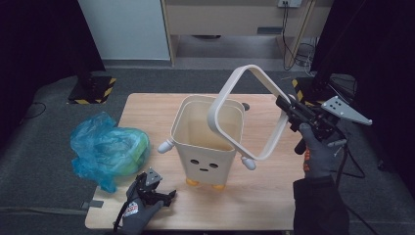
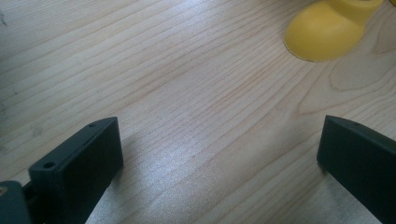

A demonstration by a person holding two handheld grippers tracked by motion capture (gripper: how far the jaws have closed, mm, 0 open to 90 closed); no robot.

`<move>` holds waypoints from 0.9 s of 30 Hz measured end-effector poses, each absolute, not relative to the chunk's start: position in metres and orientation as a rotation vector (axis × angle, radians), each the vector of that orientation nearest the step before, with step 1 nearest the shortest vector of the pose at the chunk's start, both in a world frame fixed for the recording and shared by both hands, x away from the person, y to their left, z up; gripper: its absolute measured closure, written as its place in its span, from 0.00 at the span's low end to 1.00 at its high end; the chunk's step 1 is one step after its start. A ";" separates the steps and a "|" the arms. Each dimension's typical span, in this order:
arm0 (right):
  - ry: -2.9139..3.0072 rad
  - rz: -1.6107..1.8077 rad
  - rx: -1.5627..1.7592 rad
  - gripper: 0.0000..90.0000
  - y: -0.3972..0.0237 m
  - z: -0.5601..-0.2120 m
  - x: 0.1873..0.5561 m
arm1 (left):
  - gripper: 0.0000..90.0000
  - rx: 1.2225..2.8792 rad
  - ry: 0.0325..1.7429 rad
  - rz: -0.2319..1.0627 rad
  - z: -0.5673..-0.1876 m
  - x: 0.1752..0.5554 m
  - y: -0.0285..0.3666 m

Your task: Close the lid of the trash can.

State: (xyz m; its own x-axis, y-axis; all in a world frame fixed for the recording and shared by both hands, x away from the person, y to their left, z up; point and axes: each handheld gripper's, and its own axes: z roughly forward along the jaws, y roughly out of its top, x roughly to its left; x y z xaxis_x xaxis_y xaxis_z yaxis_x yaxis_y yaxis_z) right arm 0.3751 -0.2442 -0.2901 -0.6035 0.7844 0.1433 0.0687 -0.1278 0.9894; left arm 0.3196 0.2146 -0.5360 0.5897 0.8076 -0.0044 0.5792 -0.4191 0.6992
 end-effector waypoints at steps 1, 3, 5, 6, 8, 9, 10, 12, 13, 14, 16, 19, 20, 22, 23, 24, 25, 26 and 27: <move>1.624 1.786 0.951 0.86 -0.243 -0.289 0.376 | 0.00 2.151 1.095 0.440 -0.536 0.320 0.215; 1.638 1.784 0.939 0.86 -0.240 -0.286 0.378 | 0.00 2.151 1.095 0.440 -0.536 0.320 0.215; 1.647 1.782 0.935 0.86 -0.236 -0.283 0.380 | 0.00 2.151 1.095 0.439 -0.536 0.320 0.215; 1.650 1.784 0.930 0.86 -0.234 -0.282 0.381 | 0.00 2.152 1.094 0.440 -0.536 0.320 0.215; 1.663 1.790 0.931 0.86 -0.231 -0.281 0.382 | 0.00 2.152 1.094 0.439 -0.536 0.320 0.215; 1.670 1.788 0.927 0.86 -0.230 -0.280 0.383 | 0.00 2.152 1.094 0.439 -0.536 0.320 0.215; 1.677 1.786 0.924 0.86 -0.228 -0.280 0.384 | 0.00 2.152 1.093 0.439 -0.536 0.320 0.215; 1.683 1.783 0.920 0.86 -0.225 -0.279 0.386 | 0.00 2.152 1.093 0.439 -0.536 0.320 0.215; 1.686 1.784 0.920 0.86 -0.224 -0.279 0.387 | 0.00 2.152 1.093 0.439 -0.536 0.320 0.215; 1.688 1.786 0.919 0.86 -0.223 -0.278 0.388 | 0.00 2.152 1.093 0.439 -0.536 0.320 0.215; 1.691 1.793 0.923 0.86 -0.221 -0.277 0.390 | 0.00 2.152 1.093 0.439 -0.536 0.320 0.215; 1.704 1.792 0.919 0.86 -0.218 -0.276 0.393 | 0.00 2.152 1.093 0.439 -0.536 0.320 0.215; 1.709 1.791 0.915 0.86 -0.216 -0.276 0.393 | 0.00 2.152 1.093 0.439 -0.536 0.320 0.215; 1.717 1.791 0.912 0.86 -0.214 -0.275 0.394 | 0.00 2.152 1.093 0.439 -0.536 0.320 0.215; 1.722 1.793 0.911 0.86 -0.213 -0.274 0.394 | 0.00 2.152 1.092 0.439 -0.536 0.320 0.215; 1.725 1.795 0.910 0.86 -0.211 -0.273 0.395 | 0.00 2.152 1.093 0.438 -0.536 0.320 0.215; 1.732 1.797 0.909 0.86 -0.210 -0.273 0.395 | 0.00 2.152 1.093 0.438 -0.536 0.320 0.215; 1.739 1.797 0.909 0.86 -0.207 -0.272 0.395 | 0.00 2.152 1.092 0.438 -0.536 0.320 0.215; 1.744 1.796 0.904 0.86 -0.206 -0.271 0.396 | 0.00 2.152 1.092 0.438 -0.536 0.320 0.215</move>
State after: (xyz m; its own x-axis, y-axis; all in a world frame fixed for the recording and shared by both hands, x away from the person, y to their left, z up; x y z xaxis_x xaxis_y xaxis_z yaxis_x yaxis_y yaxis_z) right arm 0.3957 -0.2056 -0.2713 -0.6693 0.7316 0.1296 0.1081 -0.0767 0.9912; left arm 0.3198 0.2146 -0.5360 0.5919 0.8060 -0.0052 0.5788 -0.4205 0.6986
